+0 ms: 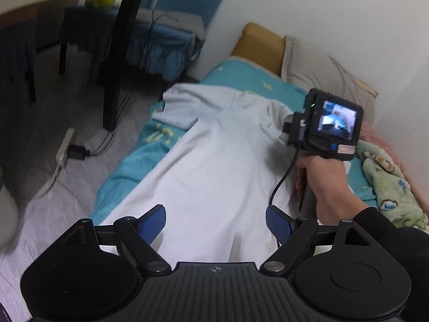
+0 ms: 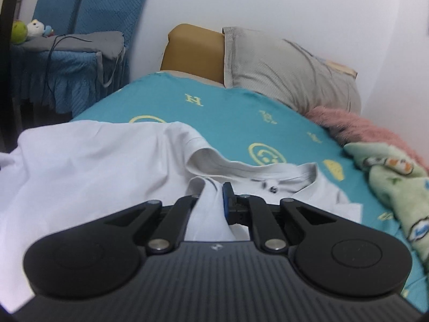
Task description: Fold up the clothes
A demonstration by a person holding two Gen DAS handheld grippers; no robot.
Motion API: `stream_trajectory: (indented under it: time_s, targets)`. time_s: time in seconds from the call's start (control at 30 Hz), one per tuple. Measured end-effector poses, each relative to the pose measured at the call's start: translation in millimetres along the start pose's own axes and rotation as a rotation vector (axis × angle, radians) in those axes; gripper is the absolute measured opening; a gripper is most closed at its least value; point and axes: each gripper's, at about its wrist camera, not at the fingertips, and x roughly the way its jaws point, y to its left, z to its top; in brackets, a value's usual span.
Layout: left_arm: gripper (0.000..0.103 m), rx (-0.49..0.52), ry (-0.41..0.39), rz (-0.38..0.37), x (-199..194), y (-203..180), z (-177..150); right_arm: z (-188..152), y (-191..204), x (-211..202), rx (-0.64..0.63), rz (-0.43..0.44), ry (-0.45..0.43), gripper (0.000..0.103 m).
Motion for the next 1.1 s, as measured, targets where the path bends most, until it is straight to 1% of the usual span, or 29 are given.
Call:
stream_trajectory:
  time_s: [0.03,0.07,0.1,0.13,0.17,0.2,0.27,0.37,0.47,0.53,0.63,0.7,0.8,0.87,0.93,1.03,1.07,1.1]
  targets:
    - [0.083,-0.006,0.014,-0.001,4.9,1.3,-0.5,-0.4,-1.4,0.5,0.011,0.016,0.007,0.009]
    - [0.083,-0.012,0.029,-0.001,9.8,2.5,-1.1,-1.3,-4.7,0.6,0.023,0.037,0.021,0.013]
    - [0.083,-0.006,0.029,-0.002,10.8,2.0,-1.2,-1.6,-9.3,0.5,0.038,0.058,0.037,0.036]
    - [0.083,0.001,0.022,0.000,9.9,0.9,-1.5,-1.8,-16.7,-3.0,0.063,0.083,0.045,0.052]
    - [0.083,0.008,0.014,0.001,9.1,-0.2,-1.8,-3.1,-24.4,-11.0,0.093,0.110,0.035,0.077]
    - [0.083,0.015,0.007,0.003,8.2,-1.4,-2.1,-4.3,-33.2,-20.5,0.123,0.136,0.024,0.084]
    - [0.083,0.034,-0.004,0.009,5.1,-6.2,-4.7,-7.1,-55.2,-45.1,0.190,0.177,0.008,0.084]
    - [0.083,0.062,-0.019,0.019,0.4,-13.4,-8.7,-15.1,-92.9,-90.2,0.317,0.226,0.035,0.084]
    - [0.083,0.100,-0.032,0.017,-4.5,-24.2,-15.9,-29.5,-130.2,-151.3,0.386,0.253,0.033,0.084]
    - [0.083,0.130,-0.024,0.004,-7.3,-32.9,-23.0,-42.0,-153.3,-197.0,0.409,0.261,0.032,0.084]
    - [0.083,0.161,0.011,-0.053,-12.9,-45.1,-36.9,-65.7,-187.7,-267.7,0.466,0.258,0.030,0.084]
    - [0.083,0.179,0.034,-0.099,-18.6,-53.2,-46.8,-86.3,-209.8,-309.9,0.528,0.259,0.029,0.084]
    - [0.082,0.210,0.067,-0.175,-28.4,-68.0,-61.9,-121.2,-240.6,-357.7,0.652,0.284,0.021,0.084]
    - [0.082,0.244,0.088,-0.217,-34.8,-80.5,-73.8,-144.0,-258.0,-378.1,0.730,0.307,0.011,0.084]
    - [0.081,0.258,0.129,-0.272,-37.9,-93.1,-88.4,-164.5,-273.0,-393.0,0.796,0.308,-0.008,0.084]
    - [0.075,0.212,0.256,-0.394,-28.0,-111.9,-115.8,-182.7,-290.5,-401.8,0.861,0.309,-0.018,0.086]
    - [0.070,0.214,0.292,-0.422,-22.6,-120.7,-126.4,-186.4,-296.5,-402.2,0.881,0.319,-0.022,0.086]
    - [0.068,0.215,0.327,-0.450,-17.2,-129.5,-137.0,-188.9,-301.4,-400.9,0.902,0.330,-0.026,0.085]
